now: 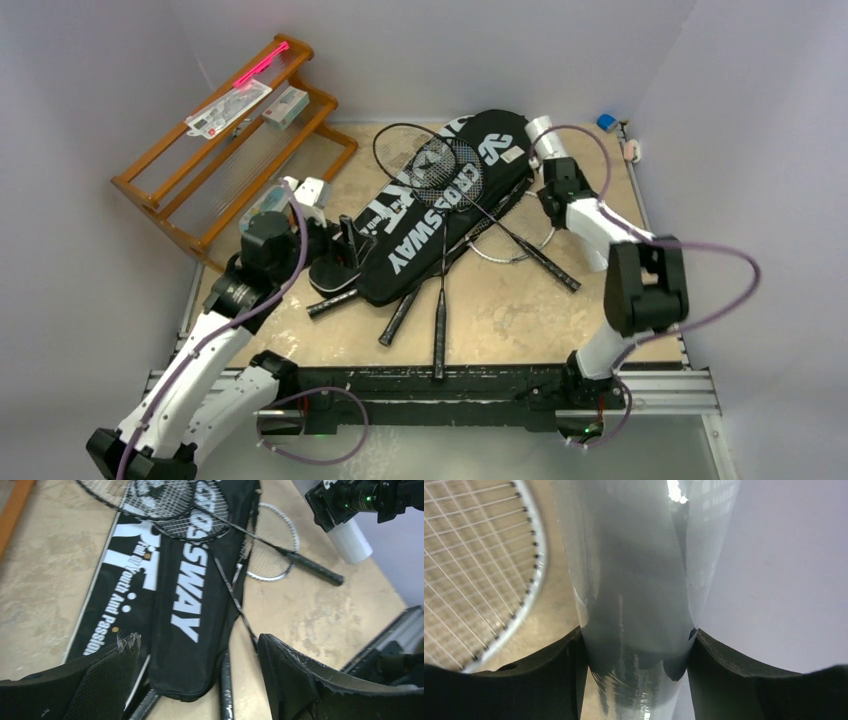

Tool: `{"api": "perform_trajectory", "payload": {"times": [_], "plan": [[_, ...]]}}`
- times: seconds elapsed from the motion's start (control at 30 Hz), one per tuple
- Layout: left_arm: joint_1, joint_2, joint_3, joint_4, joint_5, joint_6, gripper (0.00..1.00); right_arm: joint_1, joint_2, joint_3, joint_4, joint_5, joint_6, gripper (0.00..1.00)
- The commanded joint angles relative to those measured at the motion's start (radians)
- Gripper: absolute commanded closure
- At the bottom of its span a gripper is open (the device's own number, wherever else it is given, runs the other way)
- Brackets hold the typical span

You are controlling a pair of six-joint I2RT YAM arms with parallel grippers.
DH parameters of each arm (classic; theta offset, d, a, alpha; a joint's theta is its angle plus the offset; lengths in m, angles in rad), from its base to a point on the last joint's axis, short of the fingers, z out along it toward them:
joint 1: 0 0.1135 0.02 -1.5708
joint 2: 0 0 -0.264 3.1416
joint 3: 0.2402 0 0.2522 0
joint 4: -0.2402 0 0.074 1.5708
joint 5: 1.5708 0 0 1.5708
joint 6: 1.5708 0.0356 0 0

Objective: Pack up the badminton gear
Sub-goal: Place the shuttle tube at the center of the board.

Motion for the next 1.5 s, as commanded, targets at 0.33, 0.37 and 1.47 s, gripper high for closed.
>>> {"api": "perform_trajectory", "payload": {"times": [0.33,0.37,1.47], "plan": [[-0.002,0.101,0.070,-0.034,-0.096,0.149,0.15,0.012,0.184,0.113,-0.053,-0.049,0.149,0.01],[-0.001,0.106,0.067,-0.030,-0.082,0.159,0.15,0.012,0.152,0.118,-0.066,-0.047,0.170,0.01],[-0.001,0.141,-0.005,0.048,-0.198,0.294,0.27,0.188,0.284,0.361,0.030,-0.710,0.373,0.86]]}}
